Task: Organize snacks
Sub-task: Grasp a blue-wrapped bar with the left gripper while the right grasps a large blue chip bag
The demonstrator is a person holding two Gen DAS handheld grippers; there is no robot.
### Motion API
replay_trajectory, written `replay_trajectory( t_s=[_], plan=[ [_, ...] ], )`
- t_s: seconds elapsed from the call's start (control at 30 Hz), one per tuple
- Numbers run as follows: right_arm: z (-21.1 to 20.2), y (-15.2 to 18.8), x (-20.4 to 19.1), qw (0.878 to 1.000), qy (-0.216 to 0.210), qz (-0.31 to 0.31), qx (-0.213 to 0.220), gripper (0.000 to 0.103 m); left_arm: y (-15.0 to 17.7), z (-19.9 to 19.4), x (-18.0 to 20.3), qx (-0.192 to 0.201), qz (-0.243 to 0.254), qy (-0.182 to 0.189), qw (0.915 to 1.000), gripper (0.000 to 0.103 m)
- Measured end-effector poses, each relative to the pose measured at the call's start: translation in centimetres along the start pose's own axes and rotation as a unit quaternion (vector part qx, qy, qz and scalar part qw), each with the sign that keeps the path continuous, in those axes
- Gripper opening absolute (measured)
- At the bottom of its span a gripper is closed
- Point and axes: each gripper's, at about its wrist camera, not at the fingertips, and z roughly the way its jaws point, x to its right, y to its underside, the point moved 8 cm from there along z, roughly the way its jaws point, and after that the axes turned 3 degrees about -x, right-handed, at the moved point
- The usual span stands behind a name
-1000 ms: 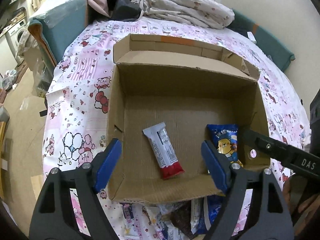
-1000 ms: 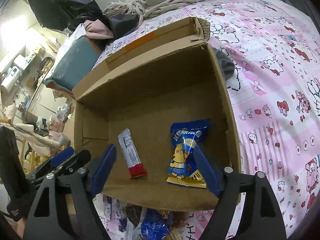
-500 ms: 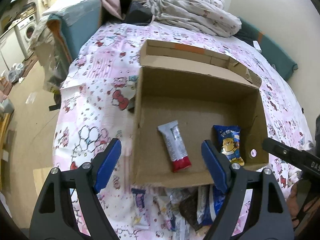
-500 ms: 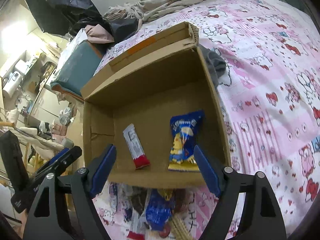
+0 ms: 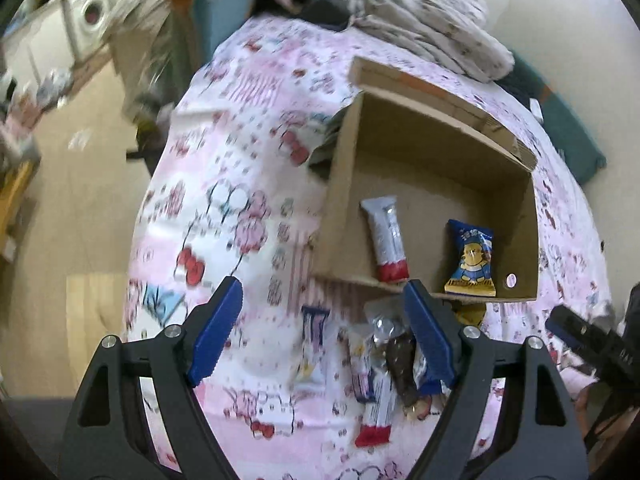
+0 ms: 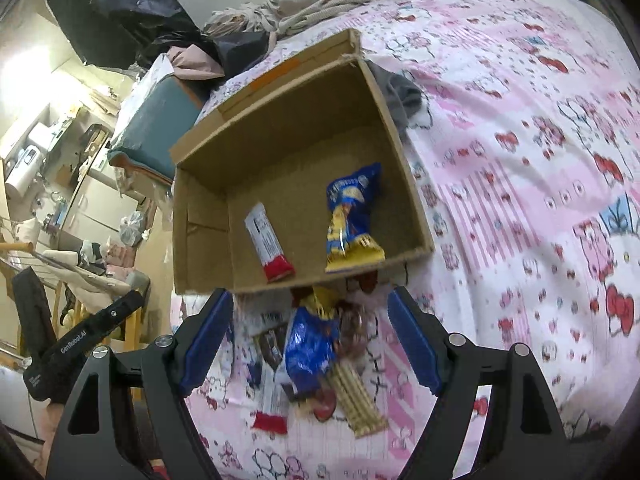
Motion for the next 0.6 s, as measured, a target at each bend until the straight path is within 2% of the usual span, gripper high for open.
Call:
replay_trajectory(
  t_s=[0.1,0.2,0.23,0.27,0.33,0.37,0.47,0.6],
  plan=[
    [0.1,1.1,0.5,1.000,-0.004,0.018,-0.011,0.082,0.9,0.4,-2.1,-0.016,-0.028,-0.026,0.9991,0.079],
    [0.4,1.8,0.7,0.999,-0.004,0.029,-0.020,0.082,1.7,1.3,-3.3,-0.033,-0.057,-0.029,0.9974,0.079],
    [0.5,1.9,0.8,0.999,-0.002,0.030,-0.022,0.082,2.1,1.7,-3.4,-0.039,-0.061,-0.028,0.9970,0.072],
    [0.5,2.1,0.8,0.999,-0.001,0.031,-0.022,0.082,2.4,2.2,-3.3,-0.048,-0.061,-0.025,0.9967,0.061],
    [0.6,2.1,0.9,0.999,0.000,0.035,-0.024,0.082,3.3,3.9,-2.6,-0.077,-0.045,-0.027,0.9956,0.047],
    [0.6,2.1,1.0,0.999,0.000,0.037,-0.024,0.082,3.8,4.6,-2.0,-0.090,-0.034,-0.025,0.9950,0.044],
    [0.7,2.1,1.2,0.999,0.001,0.042,-0.026,0.082,5.1,6.6,-0.6,-0.123,-0.002,-0.027,0.9920,0.043],
    [1.0,2.2,1.7,0.998,0.003,0.047,-0.031,0.082,5.9,8.1,0.3,-0.123,0.043,-0.059,0.9898,0.043]
  ],
)
